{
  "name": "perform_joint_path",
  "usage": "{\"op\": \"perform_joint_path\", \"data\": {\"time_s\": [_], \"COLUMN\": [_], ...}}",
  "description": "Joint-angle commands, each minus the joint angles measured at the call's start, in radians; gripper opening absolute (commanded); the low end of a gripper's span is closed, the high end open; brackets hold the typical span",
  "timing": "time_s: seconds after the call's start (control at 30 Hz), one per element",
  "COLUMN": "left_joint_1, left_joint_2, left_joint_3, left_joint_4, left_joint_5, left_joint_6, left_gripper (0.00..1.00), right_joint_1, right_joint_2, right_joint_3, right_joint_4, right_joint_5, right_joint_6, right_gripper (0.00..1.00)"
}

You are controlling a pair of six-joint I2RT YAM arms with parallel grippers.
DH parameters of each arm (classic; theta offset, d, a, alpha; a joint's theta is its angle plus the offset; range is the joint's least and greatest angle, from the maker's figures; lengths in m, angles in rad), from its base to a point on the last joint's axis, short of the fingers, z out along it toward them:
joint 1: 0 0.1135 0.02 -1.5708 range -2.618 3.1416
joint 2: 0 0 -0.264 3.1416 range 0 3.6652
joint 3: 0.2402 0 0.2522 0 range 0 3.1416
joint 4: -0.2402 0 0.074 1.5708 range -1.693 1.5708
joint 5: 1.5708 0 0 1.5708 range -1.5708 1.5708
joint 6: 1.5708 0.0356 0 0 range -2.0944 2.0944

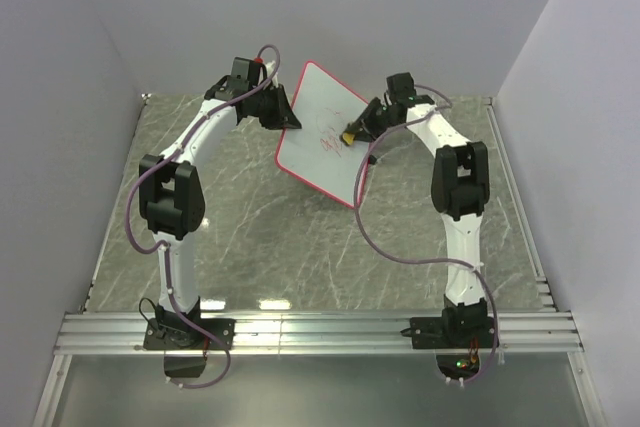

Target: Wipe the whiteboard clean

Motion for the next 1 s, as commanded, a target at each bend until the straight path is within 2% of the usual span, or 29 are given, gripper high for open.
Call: {"op": "perform_joint_path", "data": {"time_s": [0.0,0.13,0.2,0.4,0.5,0.6,0.7,0.73,0.8,0.87,0.97], "left_joint_1": [-0.092,-0.090,-0.090,-0.090,-0.090,-0.093,-0.093,-0.093,-0.093,-0.093,-0.095], "left_joint_2": [0.066,0.066,0.069,0.074,0.072,0.075,0.075,0.077,0.075,0.069,0.058], "left_joint_3": [-0.034,-0.034,-0.032,-0.032,-0.038,-0.038,-0.037,-0.035,-0.034,-0.035,-0.037], "left_joint_4": [-0.176,-0.178,-0.176,-0.178,-0.182,-0.190,-0.193,-0.196,-0.196,-0.197,-0.201], "left_joint_5": [-0.046,-0.048,-0.046,-0.040,-0.043,-0.048,-0.049,-0.048,-0.046,-0.049,-0.057], "left_joint_6": [0.125,0.128,0.127,0.130,0.136,0.140,0.142,0.144,0.145,0.147,0.150], "left_gripper": [0.00,0.00,0.00,0.00,0.00,0.00,0.00,0.00,0.00,0.00,0.00], "right_joint_1": [0.027,0.027,0.030,0.067,0.083,0.084,0.083,0.084,0.084,0.084,0.078], "right_joint_2": [-0.005,-0.047,-0.043,0.020,0.081,0.172,0.237,0.244,0.264,0.302,0.316], "right_joint_3": [-0.193,-0.285,-0.277,-0.112,0.017,0.219,0.315,0.318,0.324,0.351,0.390], "right_joint_4": [-0.082,-0.062,-0.050,0.000,0.077,0.172,0.282,0.363,0.412,0.394,0.238], "right_joint_5": [0.001,-0.028,-0.045,-0.137,-0.198,-0.243,-0.234,-0.229,-0.203,-0.191,-0.154], "right_joint_6": [-0.081,-0.097,-0.089,-0.023,0.081,0.225,0.403,0.435,0.487,0.512,0.456], "right_gripper": [0.00,0.00,0.00,0.00,0.00,0.00,0.00,0.00,0.00,0.00,0.00]}}
